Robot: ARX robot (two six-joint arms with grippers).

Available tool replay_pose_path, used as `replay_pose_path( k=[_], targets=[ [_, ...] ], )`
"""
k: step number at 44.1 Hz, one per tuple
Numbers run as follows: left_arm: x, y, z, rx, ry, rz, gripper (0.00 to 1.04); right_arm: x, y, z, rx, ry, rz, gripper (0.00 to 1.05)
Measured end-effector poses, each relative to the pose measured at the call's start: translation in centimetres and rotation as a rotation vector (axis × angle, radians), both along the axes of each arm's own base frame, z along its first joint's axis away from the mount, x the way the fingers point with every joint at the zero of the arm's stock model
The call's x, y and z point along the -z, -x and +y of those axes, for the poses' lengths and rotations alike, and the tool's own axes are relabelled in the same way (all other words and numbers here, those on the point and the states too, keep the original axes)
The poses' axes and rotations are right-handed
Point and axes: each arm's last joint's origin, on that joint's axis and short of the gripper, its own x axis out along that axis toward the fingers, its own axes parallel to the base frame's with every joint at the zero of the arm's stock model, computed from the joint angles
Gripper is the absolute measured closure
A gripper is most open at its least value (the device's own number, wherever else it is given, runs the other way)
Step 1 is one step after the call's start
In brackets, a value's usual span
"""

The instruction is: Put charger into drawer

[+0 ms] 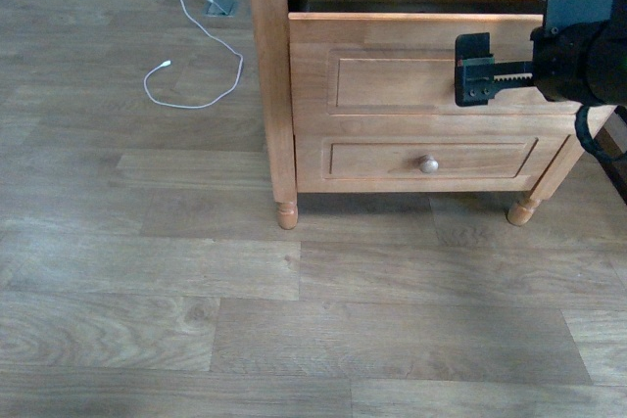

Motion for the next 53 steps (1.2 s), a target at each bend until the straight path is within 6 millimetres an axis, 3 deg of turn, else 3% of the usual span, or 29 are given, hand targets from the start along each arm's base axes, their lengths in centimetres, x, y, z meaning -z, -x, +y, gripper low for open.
replay_pose_path(
  k=[7,13,22,29,38,44,53],
  targets=[
    [0.0,0.0,0.0,0.0,0.0,0.0,0.06,0.1,-2.5,0.1,0.032,-0.025,-0.03,0.08],
    [0.0,0.0,0.0,0.0,0.0,0.0,0.06,0.1,-3.2,0.1,0.065,-0.047,-0.04,0.08],
    [0.0,0.0,0.0,0.0,0.0,0.0,0.06,0.0,-3.2,0.1,0.068,-0.062,-0.043,0.08],
    [0.0,0.0,0.0,0.0,0.0,0.0,0.06,-0.1,-1.8,-0.3,0.053,-0.075,-0.032,0.08],
    [0.0,0.0,0.0,0.0,0.0,0.0,0.06,-2.5,2.6,-1.5,0.031,-0.096,-0.03,0.08],
    [0.0,0.0,0.0,0.0,0.0,0.0,0.06,-5.7,7.7,-3.4,0.023,-0.122,-0.065,0.08],
    [0.0,0.0,0.0,0.0,0.0,0.0,0.06,-8.8,15.3,-6.3,0.055,-0.171,-0.091,0.08]
  ],
)
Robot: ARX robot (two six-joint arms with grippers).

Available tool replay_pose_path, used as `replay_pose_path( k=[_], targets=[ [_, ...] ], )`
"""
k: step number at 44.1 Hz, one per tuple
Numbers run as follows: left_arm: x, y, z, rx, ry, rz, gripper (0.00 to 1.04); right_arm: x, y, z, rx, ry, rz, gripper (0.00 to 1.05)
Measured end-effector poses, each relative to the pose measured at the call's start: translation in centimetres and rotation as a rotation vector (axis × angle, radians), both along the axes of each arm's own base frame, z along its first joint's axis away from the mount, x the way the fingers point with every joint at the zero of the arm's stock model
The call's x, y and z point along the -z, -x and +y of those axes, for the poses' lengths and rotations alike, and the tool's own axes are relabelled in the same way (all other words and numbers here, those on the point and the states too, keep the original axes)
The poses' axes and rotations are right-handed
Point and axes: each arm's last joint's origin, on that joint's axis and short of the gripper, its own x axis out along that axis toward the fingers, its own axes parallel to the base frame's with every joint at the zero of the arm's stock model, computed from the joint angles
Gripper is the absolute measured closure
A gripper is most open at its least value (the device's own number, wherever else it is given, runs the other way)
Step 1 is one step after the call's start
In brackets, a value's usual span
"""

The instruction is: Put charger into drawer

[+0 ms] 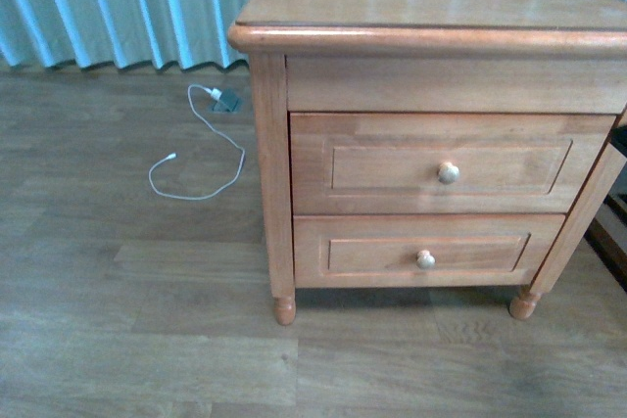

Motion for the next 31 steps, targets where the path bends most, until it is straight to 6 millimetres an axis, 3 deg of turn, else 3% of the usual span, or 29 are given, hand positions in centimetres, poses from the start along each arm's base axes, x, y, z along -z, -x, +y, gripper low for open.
replay_pose_path(
  k=[16,28,31],
  targets=[
    [0.0,0.0,0.0,0.0,0.0,0.0,0.06,-1.5,9.8,-2.0,0.025,-0.059,-0.063,0.08],
    [0.0,0.0,0.0,0.0,0.0,0.0,0.06,-1.9,10.6,-2.2,0.044,-0.052,-0.107,0.09],
    [0.0,0.0,0.0,0.0,0.0,0.0,0.06,-1.5,10.7,-2.1,0.098,0.036,-0.244,0.2]
  ],
)
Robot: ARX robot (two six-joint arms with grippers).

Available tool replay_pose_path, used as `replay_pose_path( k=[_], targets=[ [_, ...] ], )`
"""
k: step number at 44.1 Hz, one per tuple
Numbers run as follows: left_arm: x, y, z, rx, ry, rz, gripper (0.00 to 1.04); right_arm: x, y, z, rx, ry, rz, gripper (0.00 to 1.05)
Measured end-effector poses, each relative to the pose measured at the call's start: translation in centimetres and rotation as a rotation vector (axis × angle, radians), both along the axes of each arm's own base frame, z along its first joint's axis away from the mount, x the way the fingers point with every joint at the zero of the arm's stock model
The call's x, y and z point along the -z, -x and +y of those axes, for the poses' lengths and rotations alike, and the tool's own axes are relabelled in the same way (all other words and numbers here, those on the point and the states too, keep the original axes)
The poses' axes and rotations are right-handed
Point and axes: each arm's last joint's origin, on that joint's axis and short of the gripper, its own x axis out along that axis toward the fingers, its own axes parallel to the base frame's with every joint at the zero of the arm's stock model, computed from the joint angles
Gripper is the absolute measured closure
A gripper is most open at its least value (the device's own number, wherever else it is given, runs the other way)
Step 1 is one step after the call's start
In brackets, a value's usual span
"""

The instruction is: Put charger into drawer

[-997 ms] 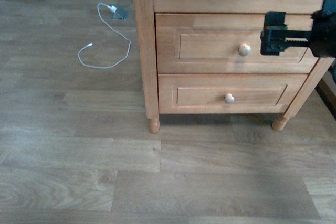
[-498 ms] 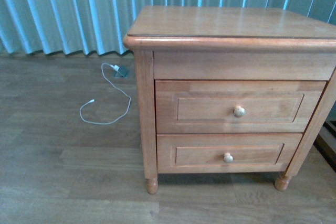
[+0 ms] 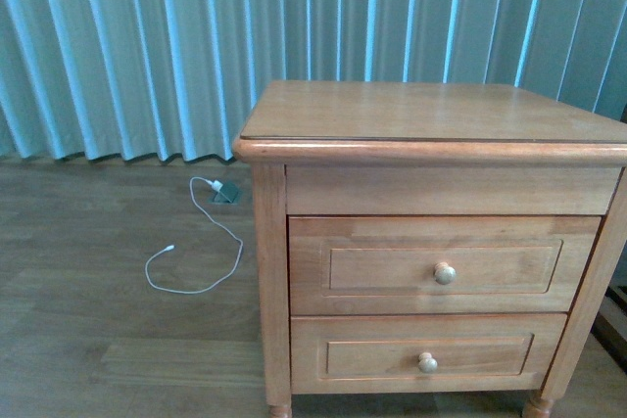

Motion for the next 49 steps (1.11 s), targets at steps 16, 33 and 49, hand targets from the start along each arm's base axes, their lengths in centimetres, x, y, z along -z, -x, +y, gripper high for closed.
replay_pose_path(
  k=[16,33,49],
  targets=[
    [0.0,0.0,0.0,0.0,0.0,0.0,0.06,1.5,2.1,2.1,0.014,0.081,-0.125,0.94],
    [0.0,0.0,0.0,0.0,0.0,0.0,0.06,2.8,3.2,2.2,0.01,0.084,-0.135,1.03],
    [0.0,0.0,0.0,0.0,0.0,0.0,0.06,2.8,3.9,2.2,0.01,0.084,-0.137,1.03]
  ],
)
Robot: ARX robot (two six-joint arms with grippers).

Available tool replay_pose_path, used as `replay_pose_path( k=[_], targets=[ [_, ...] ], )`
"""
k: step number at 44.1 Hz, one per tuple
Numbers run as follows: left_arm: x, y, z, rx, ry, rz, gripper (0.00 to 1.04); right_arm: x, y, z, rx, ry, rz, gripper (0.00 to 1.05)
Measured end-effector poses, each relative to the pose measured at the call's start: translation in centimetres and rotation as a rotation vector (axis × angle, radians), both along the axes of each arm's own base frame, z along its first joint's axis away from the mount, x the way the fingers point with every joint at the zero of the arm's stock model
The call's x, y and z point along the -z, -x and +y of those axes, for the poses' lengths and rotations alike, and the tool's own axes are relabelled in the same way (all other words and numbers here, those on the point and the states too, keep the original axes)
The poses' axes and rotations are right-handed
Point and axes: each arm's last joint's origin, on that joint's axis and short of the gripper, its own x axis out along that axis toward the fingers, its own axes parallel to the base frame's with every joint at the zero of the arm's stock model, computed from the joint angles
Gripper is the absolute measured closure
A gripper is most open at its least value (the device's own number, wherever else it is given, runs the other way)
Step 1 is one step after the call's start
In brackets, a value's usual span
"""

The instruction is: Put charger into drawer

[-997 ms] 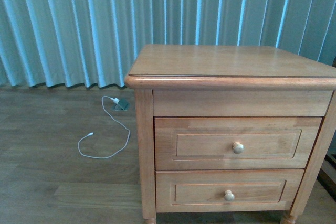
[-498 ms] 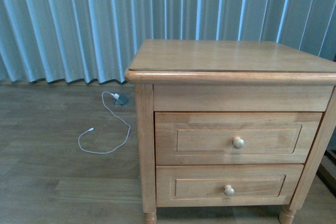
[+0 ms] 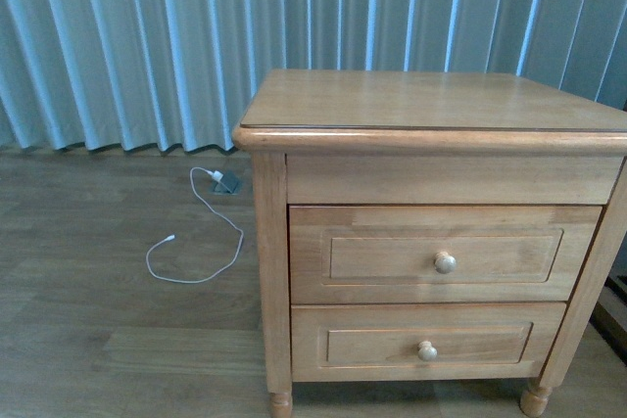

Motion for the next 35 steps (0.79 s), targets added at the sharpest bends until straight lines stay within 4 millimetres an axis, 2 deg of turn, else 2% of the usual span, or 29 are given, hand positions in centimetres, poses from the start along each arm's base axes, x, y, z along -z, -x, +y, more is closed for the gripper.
replay_pose_path(
  k=[14,27,35],
  targets=[
    [0.0,0.0,0.0,0.0,0.0,0.0,0.06,0.2,1.3,0.0,-0.001,0.0,0.002,1.03],
    [0.0,0.0,0.0,0.0,0.0,0.0,0.06,0.3,1.3,0.0,-0.001,0.0,0.004,1.03],
    [0.0,0.0,0.0,0.0,0.0,0.0,0.06,0.3,1.3,0.0,-0.001,0.0,0.004,0.62]
  ],
)
